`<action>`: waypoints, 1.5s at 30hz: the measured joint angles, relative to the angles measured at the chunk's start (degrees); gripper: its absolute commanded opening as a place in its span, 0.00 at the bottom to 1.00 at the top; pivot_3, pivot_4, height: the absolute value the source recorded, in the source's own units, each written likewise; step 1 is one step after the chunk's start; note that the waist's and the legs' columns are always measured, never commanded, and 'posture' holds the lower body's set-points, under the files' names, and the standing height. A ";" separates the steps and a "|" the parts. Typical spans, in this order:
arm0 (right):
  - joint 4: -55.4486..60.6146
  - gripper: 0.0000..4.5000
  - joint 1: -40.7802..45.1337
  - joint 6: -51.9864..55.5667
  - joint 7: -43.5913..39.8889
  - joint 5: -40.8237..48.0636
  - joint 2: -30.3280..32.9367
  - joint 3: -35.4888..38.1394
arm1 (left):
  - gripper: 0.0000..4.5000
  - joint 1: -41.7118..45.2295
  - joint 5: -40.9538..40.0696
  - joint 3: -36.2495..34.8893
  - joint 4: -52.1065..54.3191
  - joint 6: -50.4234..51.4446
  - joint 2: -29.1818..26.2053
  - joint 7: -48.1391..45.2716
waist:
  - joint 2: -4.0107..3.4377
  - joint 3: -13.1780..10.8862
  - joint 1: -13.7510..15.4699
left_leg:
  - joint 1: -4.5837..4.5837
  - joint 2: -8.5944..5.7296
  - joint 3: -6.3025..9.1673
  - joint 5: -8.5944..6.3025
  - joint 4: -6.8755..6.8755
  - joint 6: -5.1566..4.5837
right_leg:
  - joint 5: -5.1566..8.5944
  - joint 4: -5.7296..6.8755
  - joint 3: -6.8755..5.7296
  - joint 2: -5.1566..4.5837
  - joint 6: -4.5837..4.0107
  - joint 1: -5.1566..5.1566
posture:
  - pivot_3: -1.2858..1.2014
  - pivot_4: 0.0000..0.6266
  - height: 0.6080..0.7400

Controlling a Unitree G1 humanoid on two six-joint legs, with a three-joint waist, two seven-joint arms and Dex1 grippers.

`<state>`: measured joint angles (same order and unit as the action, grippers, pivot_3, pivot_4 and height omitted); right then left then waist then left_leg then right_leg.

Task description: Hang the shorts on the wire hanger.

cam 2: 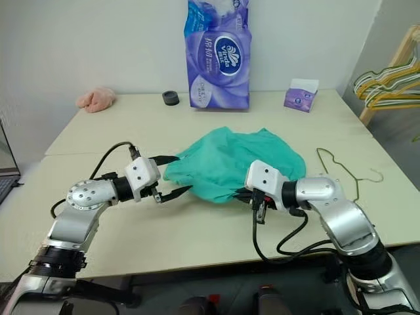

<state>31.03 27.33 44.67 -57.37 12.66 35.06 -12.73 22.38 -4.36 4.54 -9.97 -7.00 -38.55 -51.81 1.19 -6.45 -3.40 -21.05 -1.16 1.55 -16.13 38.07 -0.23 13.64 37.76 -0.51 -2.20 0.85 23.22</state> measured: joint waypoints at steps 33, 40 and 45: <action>1.09 0.57 -8.57 -15.79 -3.17 4.04 19.26 4.78 | 0.00 3.07 6.15 4.52 -16.33 -13.50 -0.96 -3.55 | 0.19 -0.95 -2.82 | -0.04 0.04 -0.08 -0.01 -0.07 0.01 | 0.11 -0.09 0.00 -0.14 0.23 0.05 | 0.43 0.17 1.00; 2.62 1.00 -15.60 -19.59 -4.01 2.56 23.09 7.73 | 0.00 -3.44 -5.95 2.77 5.23 9.90 -6.13 -12.77 | 0.16 -1.02 -3.03 | -0.03 0.10 -0.07 -0.02 -0.07 0.03 | 0.13 -0.08 0.02 -0.08 0.24 0.03 | 0.43 0.17 1.00; 9.32 1.00 -21.51 -19.22 -1.89 1.91 21.93 6.70 | 0.00 -3.59 -11.76 2.24 12.91 21.25 -6.22 -13.99 | 0.19 -1.04 -2.91 | -0.01 0.10 -0.09 -0.02 -0.06 0.03 | 0.16 -0.12 0.04 -0.04 0.30 -0.01 | 0.43 0.16 1.00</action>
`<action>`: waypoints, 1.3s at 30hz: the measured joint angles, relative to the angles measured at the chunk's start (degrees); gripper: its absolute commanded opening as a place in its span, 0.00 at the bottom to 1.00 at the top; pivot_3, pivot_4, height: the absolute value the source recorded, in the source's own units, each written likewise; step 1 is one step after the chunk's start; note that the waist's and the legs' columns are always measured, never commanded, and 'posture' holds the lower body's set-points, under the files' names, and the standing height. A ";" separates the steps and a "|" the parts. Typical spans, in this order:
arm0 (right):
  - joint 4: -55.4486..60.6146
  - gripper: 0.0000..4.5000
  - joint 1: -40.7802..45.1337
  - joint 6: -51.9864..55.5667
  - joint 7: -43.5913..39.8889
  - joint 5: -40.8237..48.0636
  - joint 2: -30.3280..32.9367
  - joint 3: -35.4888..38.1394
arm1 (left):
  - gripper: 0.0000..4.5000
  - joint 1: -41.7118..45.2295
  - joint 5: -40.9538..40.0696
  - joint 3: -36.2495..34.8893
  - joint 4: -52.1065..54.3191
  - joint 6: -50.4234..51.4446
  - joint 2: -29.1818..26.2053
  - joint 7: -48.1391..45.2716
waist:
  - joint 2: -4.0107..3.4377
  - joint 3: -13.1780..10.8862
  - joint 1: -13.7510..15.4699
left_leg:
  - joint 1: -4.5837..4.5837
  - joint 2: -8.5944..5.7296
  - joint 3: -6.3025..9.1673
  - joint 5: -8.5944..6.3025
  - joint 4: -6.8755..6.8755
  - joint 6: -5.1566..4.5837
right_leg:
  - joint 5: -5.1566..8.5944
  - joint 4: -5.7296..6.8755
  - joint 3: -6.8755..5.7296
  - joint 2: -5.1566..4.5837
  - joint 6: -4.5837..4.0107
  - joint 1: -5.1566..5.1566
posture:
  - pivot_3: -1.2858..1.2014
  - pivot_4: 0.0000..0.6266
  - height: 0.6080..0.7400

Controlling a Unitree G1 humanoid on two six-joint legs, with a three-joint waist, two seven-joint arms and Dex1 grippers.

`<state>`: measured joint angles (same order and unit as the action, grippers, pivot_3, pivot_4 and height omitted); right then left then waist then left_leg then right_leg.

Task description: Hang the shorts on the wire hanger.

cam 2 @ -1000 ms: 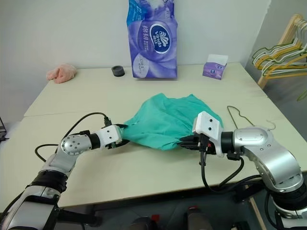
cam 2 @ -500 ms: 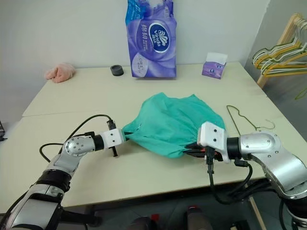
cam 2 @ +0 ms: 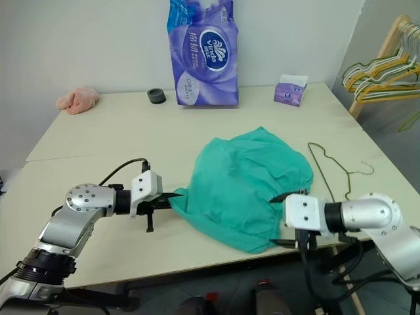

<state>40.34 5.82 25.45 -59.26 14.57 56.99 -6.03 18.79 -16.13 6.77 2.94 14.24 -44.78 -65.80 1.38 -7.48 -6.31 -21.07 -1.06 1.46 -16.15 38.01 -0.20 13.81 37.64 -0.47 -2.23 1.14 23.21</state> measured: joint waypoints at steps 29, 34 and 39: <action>-6.74 0.47 -5.03 3.29 18.66 -22.48 -15.49 -13.48 | 0.00 6.37 -7.66 -1.70 3.77 12.00 5.67 3.93 | 0.05 -0.01 0.02 | 0.01 -0.06 0.01 0.00 0.03 0.01 | 0.00 0.03 0.07 0.07 0.00 0.00 | 0.43 0.15 1.00; -8.24 0.08 -4.55 2.41 18.14 -22.20 -14.50 -10.78 | 0.00 6.07 -7.14 -2.29 3.59 11.47 4.06 4.04 | 0.04 -0.01 0.03 | 0.01 -0.08 0.00 0.01 0.03 0.01 | 0.00 0.03 0.08 0.07 -0.01 0.00 | 0.43 0.15 1.00; -11.56 0.01 -0.41 -2.54 11.03 -16.93 -8.35 -4.97 | 0.00 1.80 -2.45 -1.58 2.14 6.42 -1.25 2.08 | 0.02 -0.02 -0.12 | 0.07 -0.06 -0.05 0.00 0.00 0.00 | 0.01 0.04 0.07 0.07 -0.01 0.00 | 0.44 0.15 1.00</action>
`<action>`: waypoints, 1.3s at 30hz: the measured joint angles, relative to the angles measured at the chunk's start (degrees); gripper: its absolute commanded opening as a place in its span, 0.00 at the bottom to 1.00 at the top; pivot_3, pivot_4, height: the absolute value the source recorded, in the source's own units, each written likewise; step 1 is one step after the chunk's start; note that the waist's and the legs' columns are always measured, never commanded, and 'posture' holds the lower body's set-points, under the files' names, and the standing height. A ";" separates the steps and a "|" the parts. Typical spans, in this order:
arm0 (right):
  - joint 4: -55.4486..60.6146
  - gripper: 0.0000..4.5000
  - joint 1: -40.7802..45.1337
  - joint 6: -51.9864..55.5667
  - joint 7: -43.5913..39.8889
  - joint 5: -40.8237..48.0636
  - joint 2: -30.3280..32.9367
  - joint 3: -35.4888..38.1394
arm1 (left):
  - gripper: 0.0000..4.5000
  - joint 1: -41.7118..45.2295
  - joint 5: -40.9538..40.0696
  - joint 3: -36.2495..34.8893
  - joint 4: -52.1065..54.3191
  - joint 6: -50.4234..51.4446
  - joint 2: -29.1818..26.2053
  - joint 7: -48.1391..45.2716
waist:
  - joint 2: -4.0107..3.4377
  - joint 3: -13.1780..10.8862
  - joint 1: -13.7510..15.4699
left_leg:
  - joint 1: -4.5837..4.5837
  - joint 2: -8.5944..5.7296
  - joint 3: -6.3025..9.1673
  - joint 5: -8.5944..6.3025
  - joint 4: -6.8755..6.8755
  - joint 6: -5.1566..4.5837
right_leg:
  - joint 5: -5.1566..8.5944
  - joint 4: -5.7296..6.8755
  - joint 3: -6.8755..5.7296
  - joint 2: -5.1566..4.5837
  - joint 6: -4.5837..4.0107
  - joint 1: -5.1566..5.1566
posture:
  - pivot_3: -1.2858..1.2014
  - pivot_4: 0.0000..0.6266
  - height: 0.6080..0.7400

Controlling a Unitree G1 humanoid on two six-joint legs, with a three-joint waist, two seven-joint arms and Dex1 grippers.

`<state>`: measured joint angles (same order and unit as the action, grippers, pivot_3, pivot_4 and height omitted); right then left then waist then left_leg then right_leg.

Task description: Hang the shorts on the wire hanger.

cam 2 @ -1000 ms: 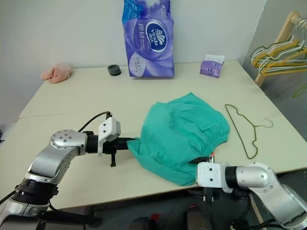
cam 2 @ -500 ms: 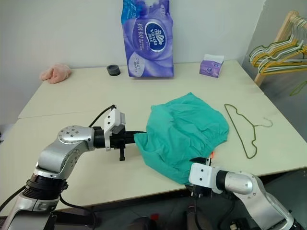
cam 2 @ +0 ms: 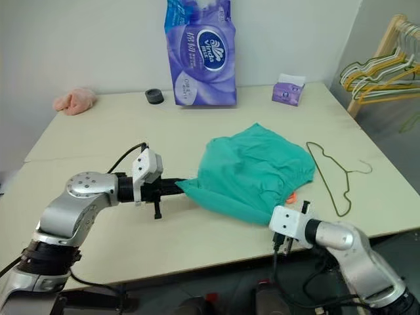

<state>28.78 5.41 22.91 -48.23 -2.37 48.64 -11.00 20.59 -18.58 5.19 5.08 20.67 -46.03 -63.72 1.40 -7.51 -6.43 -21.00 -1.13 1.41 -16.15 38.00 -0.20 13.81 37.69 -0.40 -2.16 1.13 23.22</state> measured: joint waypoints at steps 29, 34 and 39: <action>-92.85 0.01 77.51 -36.24 5.56 -13.31 -15.12 -14.37 | 0.00 40.33 1.18 -0.29 -42.36 0.47 18.77 32.59 | -0.07 -0.21 1.69 | -1.97 -0.21 -0.24 0.67 0.19 0.94 | -0.51 0.44 0.10 -0.43 -0.31 2.10 | 0.47 0.10 1.00; -100.60 0.01 92.60 -48.51 29.79 -25.13 -20.12 -17.86 | 0.00 63.50 11.46 -1.21 -69.14 -20.57 14.04 42.18 | -0.02 -0.19 -1.43 | -3.77 -0.37 -0.55 0.76 0.09 1.13 | -0.52 0.88 0.44 -0.62 -0.26 4.27 | 0.46 0.10 1.00; -100.39 0.01 103.34 -60.94 45.12 -28.51 -17.65 -15.87 | 0.00 77.26 31.90 8.17 -66.94 -44.64 -0.16 47.16 | -0.08 -0.07 -2.93 | -3.80 -0.45 -0.86 0.73 -0.39 1.29 | -0.38 0.92 0.87 -0.65 -0.09 4.80 | 0.47 0.11 1.00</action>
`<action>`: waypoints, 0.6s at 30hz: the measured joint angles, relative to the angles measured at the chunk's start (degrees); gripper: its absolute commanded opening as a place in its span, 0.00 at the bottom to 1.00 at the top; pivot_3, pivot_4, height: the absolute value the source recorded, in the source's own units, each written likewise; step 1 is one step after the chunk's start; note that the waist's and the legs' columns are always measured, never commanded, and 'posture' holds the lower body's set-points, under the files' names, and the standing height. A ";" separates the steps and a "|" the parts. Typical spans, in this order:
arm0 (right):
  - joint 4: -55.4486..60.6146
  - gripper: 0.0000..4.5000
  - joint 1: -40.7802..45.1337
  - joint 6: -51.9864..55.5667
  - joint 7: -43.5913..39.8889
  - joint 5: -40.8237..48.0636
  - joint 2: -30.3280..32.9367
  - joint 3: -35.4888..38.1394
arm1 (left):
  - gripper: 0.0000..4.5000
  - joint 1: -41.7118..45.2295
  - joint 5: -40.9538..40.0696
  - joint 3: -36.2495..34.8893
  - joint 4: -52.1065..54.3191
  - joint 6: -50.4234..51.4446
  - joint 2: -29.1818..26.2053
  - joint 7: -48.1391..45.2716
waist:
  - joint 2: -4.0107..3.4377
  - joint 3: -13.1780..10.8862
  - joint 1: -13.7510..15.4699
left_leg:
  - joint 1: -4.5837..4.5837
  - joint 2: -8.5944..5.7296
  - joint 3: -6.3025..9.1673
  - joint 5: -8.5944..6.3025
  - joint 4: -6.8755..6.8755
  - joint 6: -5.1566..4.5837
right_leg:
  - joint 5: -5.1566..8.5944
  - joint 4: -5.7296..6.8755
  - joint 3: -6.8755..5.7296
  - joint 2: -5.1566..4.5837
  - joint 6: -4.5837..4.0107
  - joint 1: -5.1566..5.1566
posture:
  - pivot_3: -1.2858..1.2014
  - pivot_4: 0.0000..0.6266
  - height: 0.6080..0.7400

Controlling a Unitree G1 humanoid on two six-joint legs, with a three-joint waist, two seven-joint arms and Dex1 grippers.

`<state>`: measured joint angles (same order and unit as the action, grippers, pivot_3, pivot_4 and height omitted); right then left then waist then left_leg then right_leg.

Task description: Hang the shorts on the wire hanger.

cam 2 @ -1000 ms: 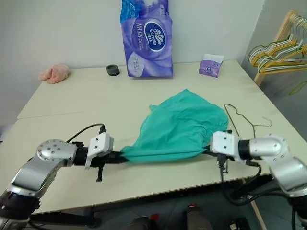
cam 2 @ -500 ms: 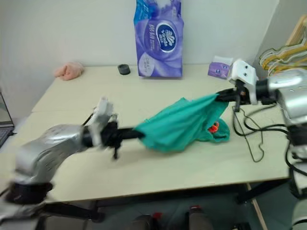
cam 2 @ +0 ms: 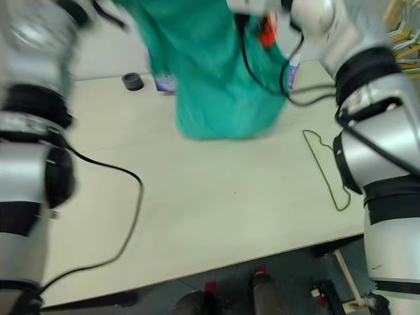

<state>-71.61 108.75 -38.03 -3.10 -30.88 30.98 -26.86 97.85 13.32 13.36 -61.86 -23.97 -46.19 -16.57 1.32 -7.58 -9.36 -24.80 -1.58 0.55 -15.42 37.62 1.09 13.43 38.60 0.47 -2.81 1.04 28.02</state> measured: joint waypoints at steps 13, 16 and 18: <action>17.29 0.01 -51.07 -14.79 -18.50 7.55 0.56 2.50 | 0.00 -65.80 -15.53 -0.66 47.51 26.44 -6.59 -36.90 | -0.13 0.16 0.55 | 2.69 0.35 -0.30 -0.54 0.88 -1.30 | -0.23 -0.01 0.56 0.47 0.47 -3.27 | 0.47 0.13 1.00; 28.32 0.01 -59.40 -10.97 -25.62 11.79 1.69 2.58 | 0.00 -75.42 -20.40 -2.43 56.52 36.40 -7.88 -40.36 | -0.08 0.19 -0.09 | 1.61 0.41 -0.08 -0.60 1.33 -1.15 | -0.21 0.29 0.43 0.50 0.47 -2.32 | 0.47 0.13 1.00; 37.20 0.01 -65.45 -7.54 -32.28 16.21 4.02 2.40 | 0.00 -79.46 -23.05 -4.19 61.85 40.83 -10.75 -42.88 | -0.08 0.19 0.18 | 1.76 0.37 -0.04 -0.62 1.34 -1.19 | -0.20 0.22 0.41 0.49 0.46 -2.50 | 0.47 0.13 1.00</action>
<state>-34.41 43.30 -45.56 -35.38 -14.67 35.00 -24.47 18.39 -9.73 9.17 -0.01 16.85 -56.93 -59.45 1.24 -7.39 -9.19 -23.04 -1.21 0.51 -16.04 38.96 -0.10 13.23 38.82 0.88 -2.32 1.50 25.52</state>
